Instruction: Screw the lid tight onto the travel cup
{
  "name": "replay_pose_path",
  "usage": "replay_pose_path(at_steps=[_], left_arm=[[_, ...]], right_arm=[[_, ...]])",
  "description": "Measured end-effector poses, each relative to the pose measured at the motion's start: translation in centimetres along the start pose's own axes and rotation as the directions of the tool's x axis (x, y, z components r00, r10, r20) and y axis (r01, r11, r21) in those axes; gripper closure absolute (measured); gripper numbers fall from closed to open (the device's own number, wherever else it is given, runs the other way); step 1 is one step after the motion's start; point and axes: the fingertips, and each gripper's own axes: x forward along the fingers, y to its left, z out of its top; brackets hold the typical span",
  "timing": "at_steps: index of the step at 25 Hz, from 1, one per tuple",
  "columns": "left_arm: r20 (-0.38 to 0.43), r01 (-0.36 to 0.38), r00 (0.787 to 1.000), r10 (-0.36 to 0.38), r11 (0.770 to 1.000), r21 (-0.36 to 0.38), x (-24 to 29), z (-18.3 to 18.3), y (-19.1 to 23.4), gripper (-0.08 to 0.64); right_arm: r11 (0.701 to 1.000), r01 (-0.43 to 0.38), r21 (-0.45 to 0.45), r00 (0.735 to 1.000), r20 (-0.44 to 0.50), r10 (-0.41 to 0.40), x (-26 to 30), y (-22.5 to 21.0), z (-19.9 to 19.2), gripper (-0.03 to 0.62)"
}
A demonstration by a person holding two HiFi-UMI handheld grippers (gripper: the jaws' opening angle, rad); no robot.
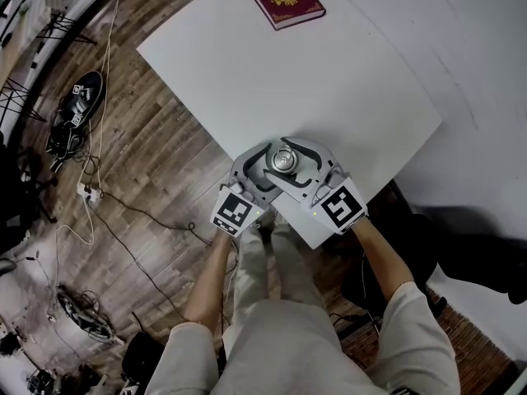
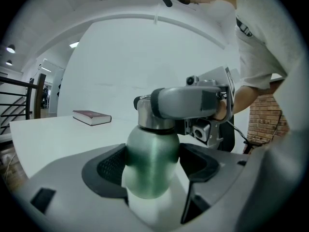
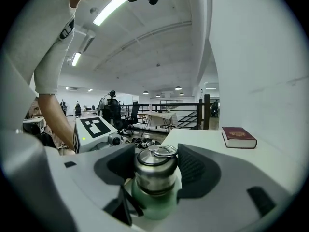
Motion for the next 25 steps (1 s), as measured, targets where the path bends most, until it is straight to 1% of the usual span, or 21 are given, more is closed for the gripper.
replay_pose_path(at_steps=[3,7,13,15,18,21,23,25], left_arm=[[0.001,0.009,1.0,-0.009,1.0,0.012,0.0,-0.1,0.0,0.229],[0.017,0.013,1.0,-0.013,1.0,0.013,0.0,-0.1,0.0,0.229],[0.035,0.015,0.999,-0.015,1.0,0.001,0.0,0.0,0.0,0.229],[0.037,0.013,0.999,-0.013,1.0,0.0,0.1,-0.1,0.0,0.229],[0.044,0.009,0.999,-0.009,1.0,-0.008,0.2,-0.1,0.1,0.229],[0.043,0.008,0.999,-0.008,1.0,-0.009,0.2,-0.2,0.2,0.229],[0.036,0.006,0.999,-0.005,1.0,-0.006,0.3,-0.3,0.1,0.229],[0.037,0.001,0.999,-0.001,1.0,-0.007,0.3,-0.3,0.1,0.229]], right_arm=[[1.0,0.013,0.023,0.999,0.03,-0.014,-0.2,-0.2,0.0,0.322],[0.999,0.03,0.02,0.998,0.049,-0.031,-0.4,-0.2,-0.1,0.324],[0.995,0.085,0.044,0.992,0.091,-0.089,-0.7,-0.5,0.1,0.324],[0.992,0.117,0.048,0.988,0.096,-0.121,-0.8,-0.7,0.1,0.324],[0.98,0.191,0.052,0.974,0.11,-0.196,-0.9,-1.1,0.1,0.324],[0.961,0.273,0.045,0.955,0.108,-0.276,-0.9,-1.2,-0.1,0.325],[0.943,0.325,0.066,0.937,0.114,-0.331,-1.1,-1.4,-0.2,0.327],[0.922,0.371,0.108,0.916,0.122,-0.383,-1.3,-1.6,-0.2,0.327]])
